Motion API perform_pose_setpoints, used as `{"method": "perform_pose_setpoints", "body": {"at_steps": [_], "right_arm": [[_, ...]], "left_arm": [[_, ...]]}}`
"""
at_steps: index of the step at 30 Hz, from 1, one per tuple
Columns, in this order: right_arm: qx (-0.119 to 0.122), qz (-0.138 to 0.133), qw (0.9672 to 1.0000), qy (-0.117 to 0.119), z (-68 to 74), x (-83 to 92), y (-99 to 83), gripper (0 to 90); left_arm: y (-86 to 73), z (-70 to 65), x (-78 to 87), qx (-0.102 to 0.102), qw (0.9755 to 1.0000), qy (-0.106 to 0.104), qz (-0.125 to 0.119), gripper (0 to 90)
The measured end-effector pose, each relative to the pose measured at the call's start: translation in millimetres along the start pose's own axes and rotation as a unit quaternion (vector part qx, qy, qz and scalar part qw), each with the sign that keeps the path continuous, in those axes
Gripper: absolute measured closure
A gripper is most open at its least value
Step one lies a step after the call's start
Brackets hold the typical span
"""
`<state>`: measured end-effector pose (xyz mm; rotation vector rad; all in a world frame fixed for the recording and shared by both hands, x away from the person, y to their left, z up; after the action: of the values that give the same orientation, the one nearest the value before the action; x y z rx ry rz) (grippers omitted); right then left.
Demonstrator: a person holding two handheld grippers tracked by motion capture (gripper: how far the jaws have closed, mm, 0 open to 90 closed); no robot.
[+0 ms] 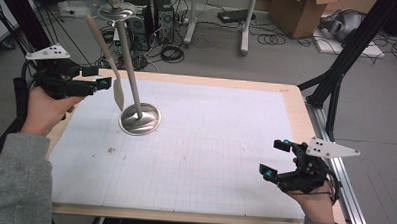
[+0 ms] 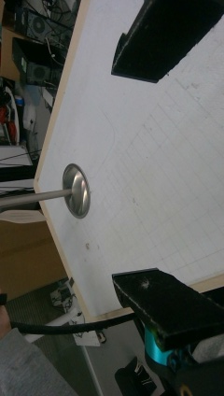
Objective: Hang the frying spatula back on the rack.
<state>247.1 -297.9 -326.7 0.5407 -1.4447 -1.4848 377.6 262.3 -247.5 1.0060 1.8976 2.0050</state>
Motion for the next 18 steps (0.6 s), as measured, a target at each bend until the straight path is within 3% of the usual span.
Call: {"method": "perform_pose_setpoints", "body": {"at_steps": [4, 11, 15, 18], "right_arm": [[0.001, 0.001, 1.0, 0.001, -0.5, -1.0, -0.2, 1.7], [0.002, 0.0, 1.0, 0.0, -0.1, -0.3, 0.2, 1.7], [0.001, -0.003, 1.0, -0.001, 0.0, 1.3, 0.4, 1.7], [0.001, -0.001, 1.0, -0.003, -0.8, 1.8, -0.3, 1.7]], "left_arm": [[1.7, -1.1, 7.5, 0.007, 0.9999, -0.004, -0.014, 15.2], [-7.3, -3.5, 16.5, 0.014, 0.9994, -0.009, -0.032, 12.2], [-14.8, -5.7, 19.9, 0.003, 0.9991, -0.008, -0.043, 12.0], [-19.1, -4.6, 23.5, 0.007, 0.9988, -0.007, -0.047, 12.0]]}}
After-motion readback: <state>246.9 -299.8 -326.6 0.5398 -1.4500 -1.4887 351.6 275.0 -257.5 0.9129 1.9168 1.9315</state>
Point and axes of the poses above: each handheld gripper's, and its own axes: x roughly backward along the jaws, y roughly out of its top, z roughly to its left, the point moved 2 cm from there along -x, roughly forward along the jaws, and after that the axes turned 5 degrees about y, right-handed, at the moved point
